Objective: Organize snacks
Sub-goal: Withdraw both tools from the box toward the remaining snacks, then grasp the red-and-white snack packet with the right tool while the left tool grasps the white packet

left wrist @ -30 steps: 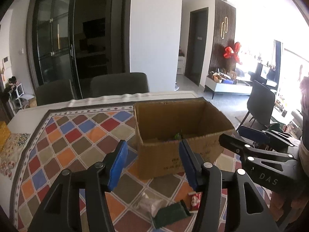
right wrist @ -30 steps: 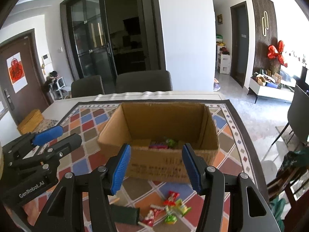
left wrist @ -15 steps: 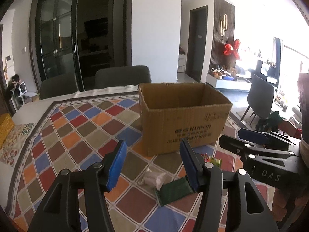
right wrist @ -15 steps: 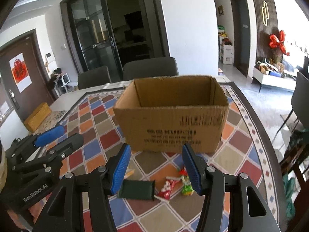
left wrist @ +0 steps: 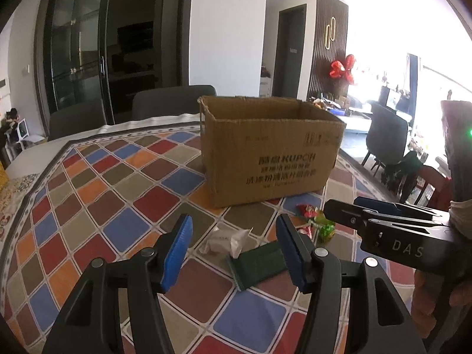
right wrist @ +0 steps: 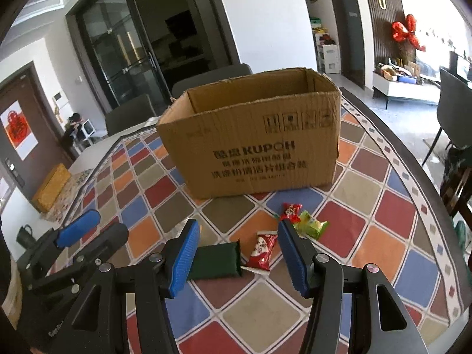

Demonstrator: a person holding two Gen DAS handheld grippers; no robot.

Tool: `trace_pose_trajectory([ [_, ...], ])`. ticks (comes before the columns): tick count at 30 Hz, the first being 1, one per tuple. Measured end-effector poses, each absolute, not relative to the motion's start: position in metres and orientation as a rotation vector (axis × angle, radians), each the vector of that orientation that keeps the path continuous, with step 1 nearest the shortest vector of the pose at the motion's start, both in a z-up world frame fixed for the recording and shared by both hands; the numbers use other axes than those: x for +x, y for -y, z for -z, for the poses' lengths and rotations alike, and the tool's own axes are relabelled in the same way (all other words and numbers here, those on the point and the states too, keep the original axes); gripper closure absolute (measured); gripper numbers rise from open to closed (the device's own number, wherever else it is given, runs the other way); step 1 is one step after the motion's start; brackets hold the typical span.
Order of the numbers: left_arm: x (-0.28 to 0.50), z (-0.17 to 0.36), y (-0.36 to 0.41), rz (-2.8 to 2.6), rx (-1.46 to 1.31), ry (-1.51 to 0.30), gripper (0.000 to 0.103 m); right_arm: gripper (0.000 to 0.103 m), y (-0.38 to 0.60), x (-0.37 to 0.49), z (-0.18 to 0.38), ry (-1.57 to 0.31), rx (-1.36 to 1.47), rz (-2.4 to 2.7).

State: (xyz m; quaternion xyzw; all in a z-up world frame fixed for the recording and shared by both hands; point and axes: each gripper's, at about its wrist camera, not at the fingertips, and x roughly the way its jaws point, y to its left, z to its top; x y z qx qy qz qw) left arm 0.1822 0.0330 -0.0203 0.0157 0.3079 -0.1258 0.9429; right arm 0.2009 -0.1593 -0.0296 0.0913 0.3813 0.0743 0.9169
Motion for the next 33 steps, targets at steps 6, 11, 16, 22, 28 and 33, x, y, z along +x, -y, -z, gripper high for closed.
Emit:
trace_pose_trajectory([
  [6, 0.184, 0.04, -0.031, 0.263, 0.067, -0.639, 0.044, 0.047, 0.156, 0.205, 0.048, -0.826, 0.198, -0.152],
  [11, 0.19, 0.057, -0.025, 0.275, 0.116, -0.653, 0.044, 0.047, 0.154, 0.213, 0.067, -0.866, 0.189, -0.144],
  [16, 0.2, 0.07, -0.022, 0.283, 0.135, -0.671, 0.044, 0.047, 0.153, 0.22, 0.08, -0.893, 0.191, -0.13],
  [22, 0.215, 0.085, -0.02, 0.286, 0.131, -0.706, 0.044, 0.047, 0.153, 0.229, 0.093, -0.921, 0.19, -0.116],
  [28, 0.229, 0.095, -0.021, 0.289, 0.113, -0.729, 0.044, 0.048, 0.154, 0.237, 0.107, -0.949, 0.196, -0.108],
  [33, 0.239, 0.102, -0.02, 0.284, 0.116, -0.745, 0.044, 0.05, 0.154, 0.243, 0.112, -0.952, 0.184, -0.096],
])
